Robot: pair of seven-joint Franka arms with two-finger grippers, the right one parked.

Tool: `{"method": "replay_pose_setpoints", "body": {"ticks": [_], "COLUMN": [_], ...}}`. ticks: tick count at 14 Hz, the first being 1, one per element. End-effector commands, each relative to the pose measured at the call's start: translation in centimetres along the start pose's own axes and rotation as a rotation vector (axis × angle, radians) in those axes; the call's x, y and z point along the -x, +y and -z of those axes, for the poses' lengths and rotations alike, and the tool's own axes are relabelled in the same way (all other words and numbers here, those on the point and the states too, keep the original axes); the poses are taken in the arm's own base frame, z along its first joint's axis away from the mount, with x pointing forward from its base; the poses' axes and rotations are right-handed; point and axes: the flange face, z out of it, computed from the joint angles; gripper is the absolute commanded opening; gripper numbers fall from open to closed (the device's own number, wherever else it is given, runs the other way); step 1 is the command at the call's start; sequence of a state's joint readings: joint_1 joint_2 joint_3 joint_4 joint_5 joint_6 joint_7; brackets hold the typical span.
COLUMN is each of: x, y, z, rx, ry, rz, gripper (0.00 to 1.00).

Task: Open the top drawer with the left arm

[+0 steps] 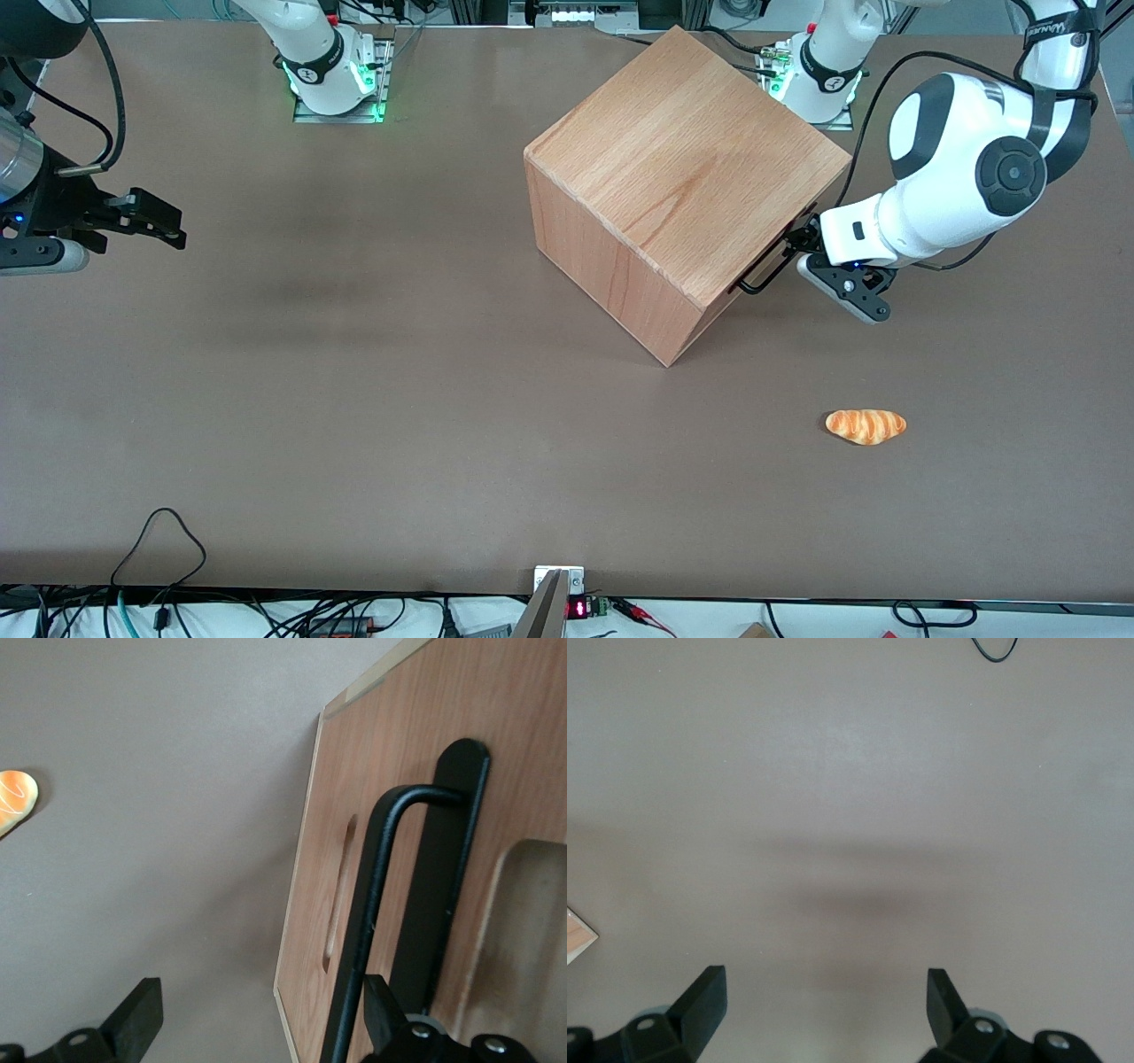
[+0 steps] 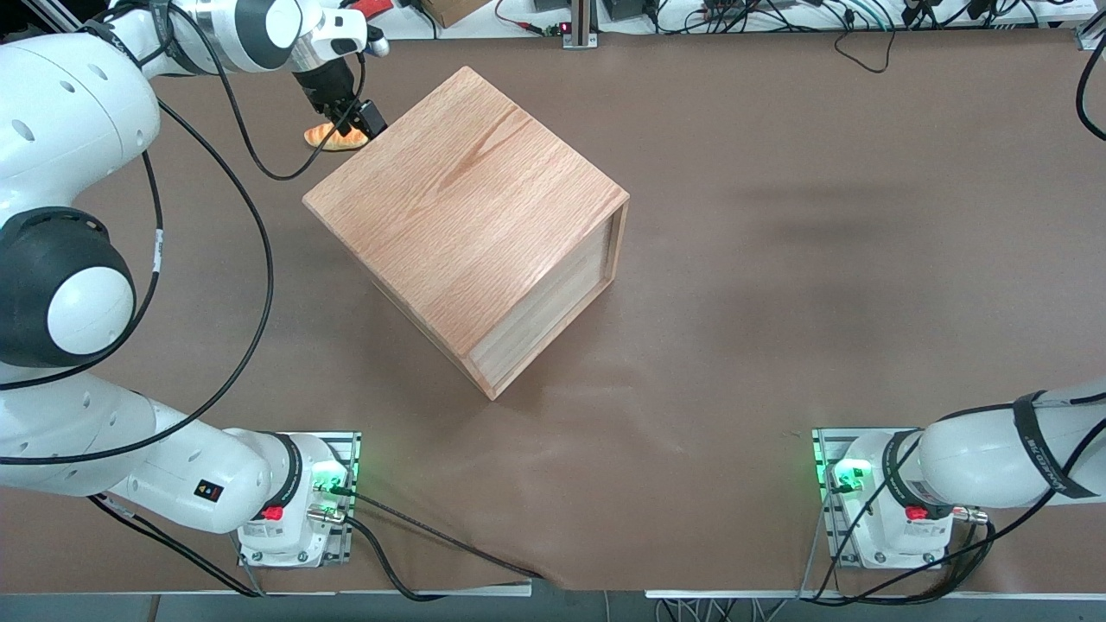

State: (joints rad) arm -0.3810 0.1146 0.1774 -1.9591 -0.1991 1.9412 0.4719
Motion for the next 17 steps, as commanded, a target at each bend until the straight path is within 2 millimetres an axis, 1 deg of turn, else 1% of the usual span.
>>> {"method": "replay_pose_setpoints", "body": {"ticks": [1, 4, 6, 9, 13, 14, 15, 16, 17], "x": [-0.2, -0.6, -0.8, -0.9, -0.5, -0.8, -0.4, 0.1, 0.4], "y": [0.0, -0.4, -0.8, -2.8, -6.5, -8.0, -9.9, -11.3, -12.7], "z": [-0.8, -1.7, -1.8, -2.6, -2.4, -1.4, -1.2, -1.6, -1.4], "rx": [0.01, 0.003, -0.006, -0.019, -0.074, -0.108, -0.131, -0.144, -0.169], "ry": [0.018, 0.018, 0.031, 0.032, 0.088, 0.121, 0.132, 0.133, 0.152], "rz": [-0.018, -0.018, -0.019, 0.009, 0.064, 0.078, 0.101, 0.111, 0.126], "gripper": [1.0, 1.0, 1.0, 1.0, 1.0, 1.0, 1.0, 1.0, 1.0]}}
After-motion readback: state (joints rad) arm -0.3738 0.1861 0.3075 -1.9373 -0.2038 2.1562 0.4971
